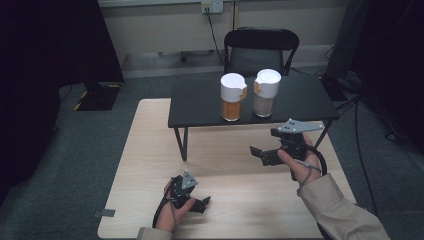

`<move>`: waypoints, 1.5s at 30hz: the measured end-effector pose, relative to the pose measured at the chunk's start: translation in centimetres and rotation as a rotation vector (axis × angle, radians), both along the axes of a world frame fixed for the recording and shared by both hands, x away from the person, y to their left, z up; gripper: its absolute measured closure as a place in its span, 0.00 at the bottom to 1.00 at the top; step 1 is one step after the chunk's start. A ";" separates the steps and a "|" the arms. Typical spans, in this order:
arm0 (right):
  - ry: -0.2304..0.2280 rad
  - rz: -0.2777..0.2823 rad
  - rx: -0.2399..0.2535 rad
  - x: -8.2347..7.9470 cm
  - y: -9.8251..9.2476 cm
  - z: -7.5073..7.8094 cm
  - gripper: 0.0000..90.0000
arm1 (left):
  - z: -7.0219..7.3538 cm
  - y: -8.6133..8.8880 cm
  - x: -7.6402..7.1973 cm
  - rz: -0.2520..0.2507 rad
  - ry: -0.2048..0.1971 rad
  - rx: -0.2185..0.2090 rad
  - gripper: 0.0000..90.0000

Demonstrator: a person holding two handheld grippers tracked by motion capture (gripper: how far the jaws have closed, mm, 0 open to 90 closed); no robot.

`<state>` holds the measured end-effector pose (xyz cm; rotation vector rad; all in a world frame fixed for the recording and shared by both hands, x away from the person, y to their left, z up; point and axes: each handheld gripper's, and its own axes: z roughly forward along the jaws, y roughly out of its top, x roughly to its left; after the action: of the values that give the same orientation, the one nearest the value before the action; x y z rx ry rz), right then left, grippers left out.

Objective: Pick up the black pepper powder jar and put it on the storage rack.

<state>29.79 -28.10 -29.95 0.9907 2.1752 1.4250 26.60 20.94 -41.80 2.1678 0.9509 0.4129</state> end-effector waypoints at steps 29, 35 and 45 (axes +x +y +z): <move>0.073 0.039 0.012 0.4 -0.9 -6.9 0.01 | 0.0 0.0 0.0 0.000 0.000 0.000 0.00; 0.080 0.042 -0.014 0.3 -1.2 -7.7 0.01 | 0.0 0.0 0.0 0.000 0.000 0.000 0.00; 0.080 0.055 -0.071 0.0 -1.3 -8.6 0.02 | 0.0 0.0 0.0 0.001 0.000 -0.001 0.00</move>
<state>29.79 -29.41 -38.54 0.9852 2.3104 1.3443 26.59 20.94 -41.82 2.1668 0.9515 0.4129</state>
